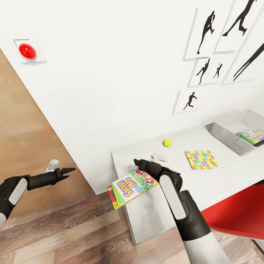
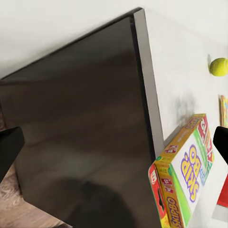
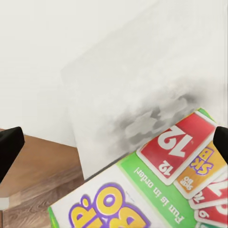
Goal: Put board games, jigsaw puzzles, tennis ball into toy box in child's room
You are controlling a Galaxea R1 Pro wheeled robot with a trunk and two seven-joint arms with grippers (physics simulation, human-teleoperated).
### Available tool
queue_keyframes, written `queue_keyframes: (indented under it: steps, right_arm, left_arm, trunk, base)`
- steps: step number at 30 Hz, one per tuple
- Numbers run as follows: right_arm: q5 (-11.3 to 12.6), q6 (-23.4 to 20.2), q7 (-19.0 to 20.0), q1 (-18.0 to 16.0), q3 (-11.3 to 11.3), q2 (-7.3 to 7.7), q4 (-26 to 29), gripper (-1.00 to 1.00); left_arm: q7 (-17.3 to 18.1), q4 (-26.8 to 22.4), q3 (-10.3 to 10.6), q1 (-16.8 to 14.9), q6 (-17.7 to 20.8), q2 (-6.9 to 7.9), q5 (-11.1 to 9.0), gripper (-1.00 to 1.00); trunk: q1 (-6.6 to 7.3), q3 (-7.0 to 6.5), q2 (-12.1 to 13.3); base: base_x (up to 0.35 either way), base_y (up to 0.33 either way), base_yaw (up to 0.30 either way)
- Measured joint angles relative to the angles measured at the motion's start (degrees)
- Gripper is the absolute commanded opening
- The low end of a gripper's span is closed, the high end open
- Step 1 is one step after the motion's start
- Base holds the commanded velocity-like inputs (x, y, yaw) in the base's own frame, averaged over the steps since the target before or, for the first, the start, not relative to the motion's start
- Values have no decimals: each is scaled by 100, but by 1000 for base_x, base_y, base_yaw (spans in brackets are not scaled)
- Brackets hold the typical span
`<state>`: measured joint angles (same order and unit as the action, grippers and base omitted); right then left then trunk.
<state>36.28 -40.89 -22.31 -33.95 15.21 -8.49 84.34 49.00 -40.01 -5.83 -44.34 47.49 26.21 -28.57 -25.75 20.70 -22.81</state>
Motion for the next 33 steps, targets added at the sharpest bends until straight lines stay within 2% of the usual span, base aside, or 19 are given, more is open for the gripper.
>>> queue_keyframes:
  steps: [8,13,21,24,27,29,30,33]
  right_arm:
    - [64,-372,17,106,-4,46,392,100]
    - [88,-502,26,120,-19,53,487,100]
    - [166,-599,50,146,-43,67,598,100]
    - [171,-599,174,174,-51,112,602,100]
    - [173,-576,509,281,-117,267,604,100]
    - [173,-553,950,367,-304,429,604,100]
    - [169,-543,1338,422,-473,523,604,100]
    - [231,-517,2203,536,-801,632,606,100]
  left_arm:
    - [-6,14,2,0,-3,-19,6,100]
    - [-11,43,59,0,-23,-96,15,100]
    - [73,54,141,-2,-56,-131,-6,100]
    - [92,54,146,-2,-55,-133,-21,100]
    - [201,54,154,-2,-52,-134,-36,100]
    - [412,54,162,-2,-55,-131,-29,100]
    - [598,54,165,-2,-55,-125,-17,100]
    - [984,54,169,7,-60,-106,9,100]
  trunk:
    - [0,0,0]
    - [0,-4,0]
    - [0,-54,0]
    - [0,-77,0]
    - [0,-101,0]
    - [0,-116,0]
    - [0,-124,0]
    - [0,-147,0]
  base:
    - [0,0,0]
    - [0,0,-27]
    - [0,0,-142]
    - [0,0,-168]
    - [0,0,-170]
    - [0,0,-171]
    - [0,0,-170]
    - [0,0,-162]
